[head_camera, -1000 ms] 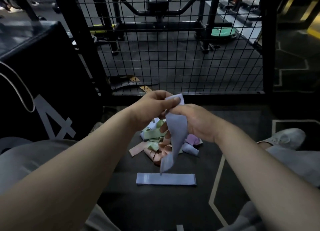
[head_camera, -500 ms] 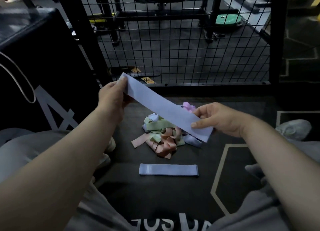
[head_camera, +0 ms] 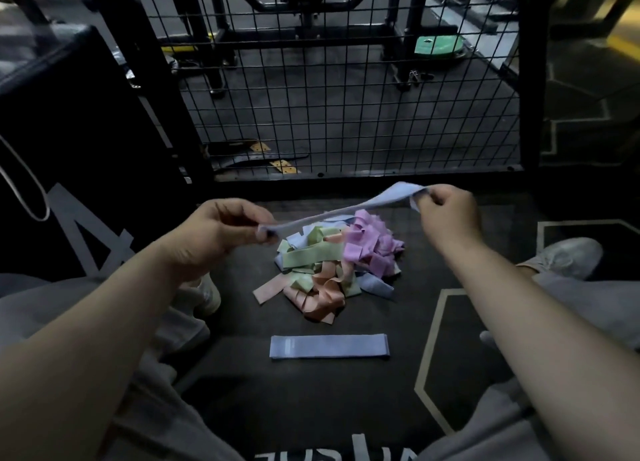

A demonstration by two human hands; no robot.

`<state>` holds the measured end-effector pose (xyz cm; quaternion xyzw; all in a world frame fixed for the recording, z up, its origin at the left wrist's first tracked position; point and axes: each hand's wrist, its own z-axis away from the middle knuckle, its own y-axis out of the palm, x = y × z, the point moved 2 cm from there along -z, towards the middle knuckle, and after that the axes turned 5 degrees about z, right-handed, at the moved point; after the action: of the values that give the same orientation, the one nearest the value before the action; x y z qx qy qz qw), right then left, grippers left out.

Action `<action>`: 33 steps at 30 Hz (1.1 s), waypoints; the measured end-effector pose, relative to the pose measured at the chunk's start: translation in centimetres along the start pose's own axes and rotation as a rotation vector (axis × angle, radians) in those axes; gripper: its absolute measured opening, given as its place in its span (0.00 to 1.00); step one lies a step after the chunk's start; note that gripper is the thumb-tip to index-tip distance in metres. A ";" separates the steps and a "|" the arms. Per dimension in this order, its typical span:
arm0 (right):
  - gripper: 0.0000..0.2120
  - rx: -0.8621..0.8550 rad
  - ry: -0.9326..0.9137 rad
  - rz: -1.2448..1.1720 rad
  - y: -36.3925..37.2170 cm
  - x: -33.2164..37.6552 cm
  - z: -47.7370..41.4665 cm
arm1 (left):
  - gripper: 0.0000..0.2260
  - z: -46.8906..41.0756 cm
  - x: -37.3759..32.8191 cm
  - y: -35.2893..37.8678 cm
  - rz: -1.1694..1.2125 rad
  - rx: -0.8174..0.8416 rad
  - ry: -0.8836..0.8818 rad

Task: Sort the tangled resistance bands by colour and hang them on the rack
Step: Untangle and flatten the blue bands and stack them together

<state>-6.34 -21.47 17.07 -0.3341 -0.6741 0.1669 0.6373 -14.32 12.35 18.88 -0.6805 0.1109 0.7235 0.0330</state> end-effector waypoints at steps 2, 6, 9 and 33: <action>0.09 0.059 0.129 -0.317 0.6 1.0 0.7 | 0.07 -0.1 0.2 0.6 -0.103 0.039 -0.031; 0.11 0.248 0.444 -0.989 2.3 2.2 1.6 | 0.10 0.1 1.1 1.5 -0.175 0.069 -0.042; 0.19 0.314 0.503 -1.283 2.3 2.2 1.8 | 0.13 0.0 1.8 1.3 -0.193 -0.017 0.007; 0.07 0.619 -0.016 -0.537 4.9 5.7 4.1 | 0.11 -3.4 2.7 4.9 -0.253 -0.130 -0.053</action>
<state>-8.97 -13.36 17.59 0.0626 -0.6601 0.1921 0.7235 -12.14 6.63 16.55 -0.6706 -0.0237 0.7368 0.0826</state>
